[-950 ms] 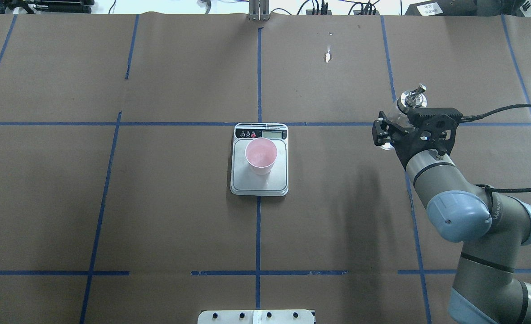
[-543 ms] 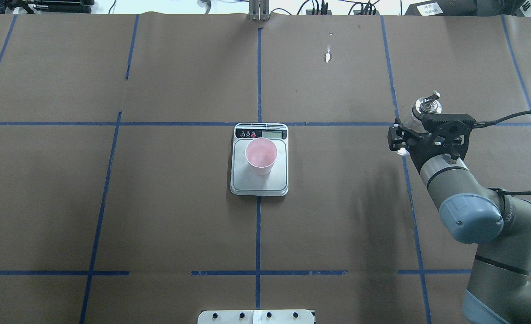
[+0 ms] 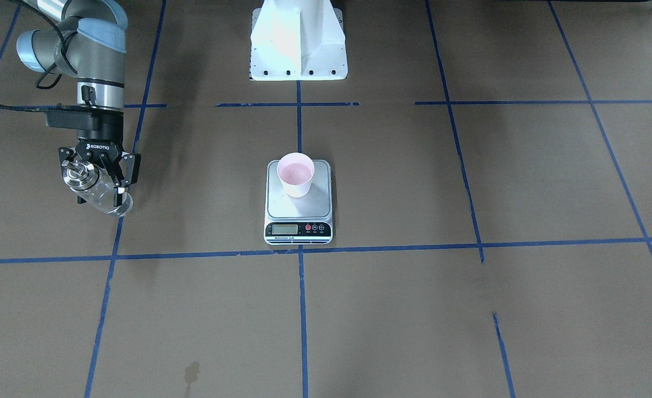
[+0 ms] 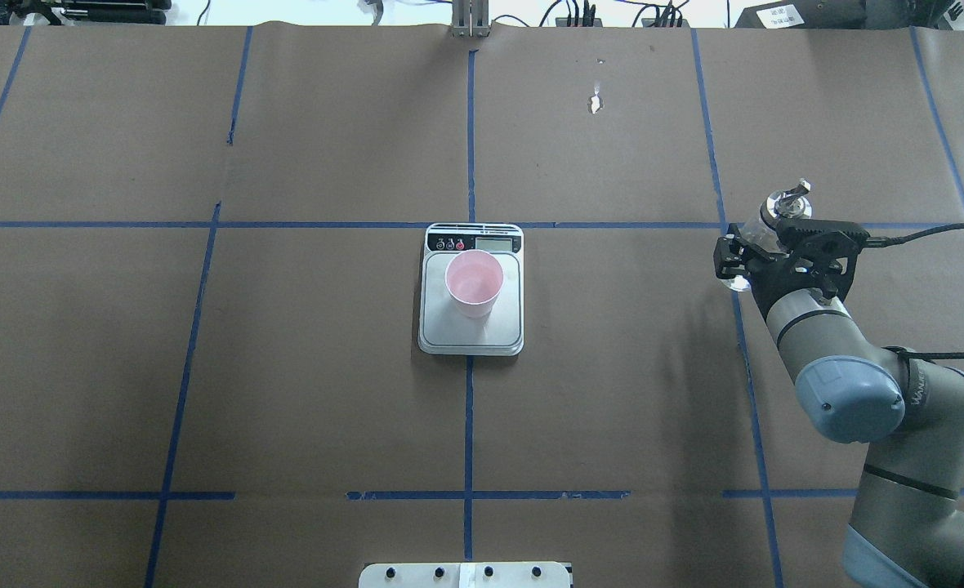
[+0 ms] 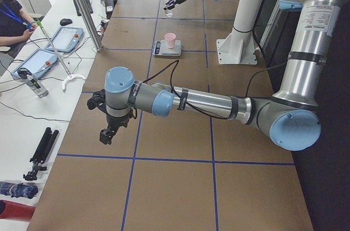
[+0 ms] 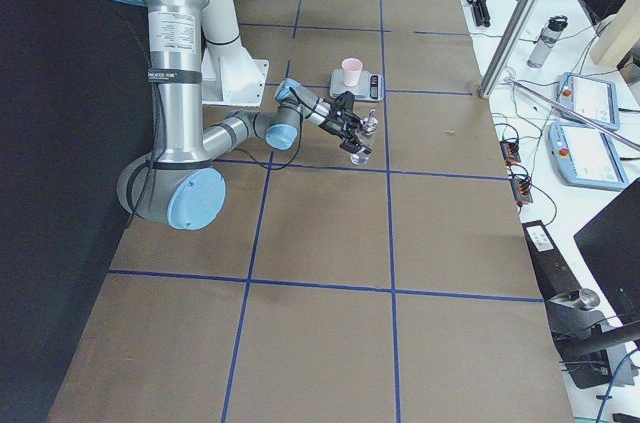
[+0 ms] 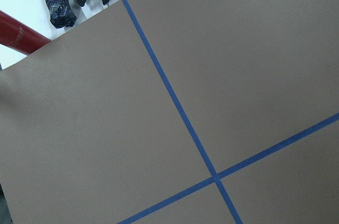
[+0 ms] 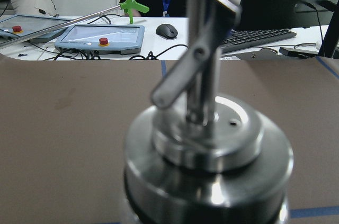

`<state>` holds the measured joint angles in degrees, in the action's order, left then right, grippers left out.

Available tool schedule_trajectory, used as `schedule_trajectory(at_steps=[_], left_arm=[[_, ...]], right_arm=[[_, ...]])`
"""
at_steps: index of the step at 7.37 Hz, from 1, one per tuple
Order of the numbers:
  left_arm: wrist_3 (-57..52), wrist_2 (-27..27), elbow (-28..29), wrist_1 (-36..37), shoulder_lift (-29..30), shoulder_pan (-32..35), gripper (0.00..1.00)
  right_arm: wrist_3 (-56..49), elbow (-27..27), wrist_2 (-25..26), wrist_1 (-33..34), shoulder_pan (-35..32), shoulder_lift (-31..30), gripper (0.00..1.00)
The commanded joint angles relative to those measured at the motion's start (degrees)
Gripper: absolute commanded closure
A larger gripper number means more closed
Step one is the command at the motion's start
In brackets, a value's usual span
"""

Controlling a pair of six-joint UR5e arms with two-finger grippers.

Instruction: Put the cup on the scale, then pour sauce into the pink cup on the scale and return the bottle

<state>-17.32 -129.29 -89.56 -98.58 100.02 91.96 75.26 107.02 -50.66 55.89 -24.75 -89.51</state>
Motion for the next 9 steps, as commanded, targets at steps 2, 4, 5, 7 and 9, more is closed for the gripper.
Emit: schedule_trajectory(at_steps=[2, 4, 5, 7, 9], left_arm=[[0.0, 0.0, 0.0, 0.1, 0.1, 0.0, 0.00], [0.0, 0.0, 0.0, 0.0, 0.1, 0.0, 0.00], [0.0, 0.0, -0.1, 0.0, 0.0, 0.0, 0.00], [0.0, 0.0, -0.1, 0.0, 0.0, 0.0, 0.00], [0.0, 0.0, -0.1, 0.0, -0.1, 0.1, 0.00]], right_arm=[[0.5, -0.3, -0.6, 0.0, 0.7, 0.0, 1.00], [0.5, -0.6, -0.6, 0.1, 1.4, -0.2, 1.00], [0.5, -1.0, -0.6, 0.2, 1.6, -0.2, 1.00], [0.5, -1.2, -0.8, 0.2, 1.9, -0.2, 1.00], [0.5, -1.3, -0.8, 0.2, 1.9, -0.3, 1.00]])
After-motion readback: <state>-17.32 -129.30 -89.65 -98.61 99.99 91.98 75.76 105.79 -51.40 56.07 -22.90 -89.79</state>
